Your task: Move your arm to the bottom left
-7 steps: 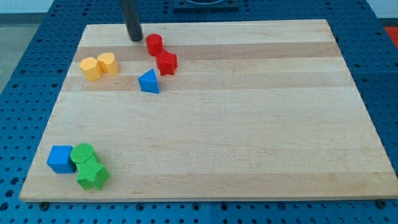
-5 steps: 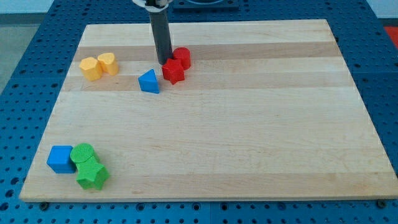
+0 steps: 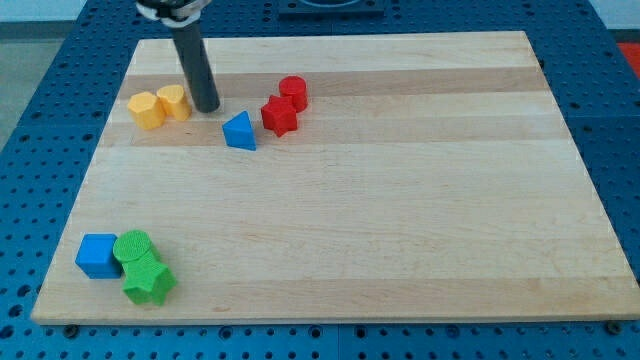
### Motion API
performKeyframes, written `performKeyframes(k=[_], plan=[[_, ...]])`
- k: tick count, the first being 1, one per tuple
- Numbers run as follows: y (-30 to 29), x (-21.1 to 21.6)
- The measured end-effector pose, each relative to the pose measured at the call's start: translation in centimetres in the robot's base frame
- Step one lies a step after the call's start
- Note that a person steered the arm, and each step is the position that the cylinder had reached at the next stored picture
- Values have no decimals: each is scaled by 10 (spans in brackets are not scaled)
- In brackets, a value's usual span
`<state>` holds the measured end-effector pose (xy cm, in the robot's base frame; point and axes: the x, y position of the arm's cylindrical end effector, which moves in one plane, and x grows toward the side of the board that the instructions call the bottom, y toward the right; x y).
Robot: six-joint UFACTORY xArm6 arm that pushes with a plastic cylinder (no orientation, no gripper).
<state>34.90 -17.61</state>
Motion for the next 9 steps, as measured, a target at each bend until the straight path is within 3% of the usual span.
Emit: performKeyframes(k=[5,6,7,8,9], plan=[[-129,168],[-129,169],[-128,195],[-128,263],[-124,269]])
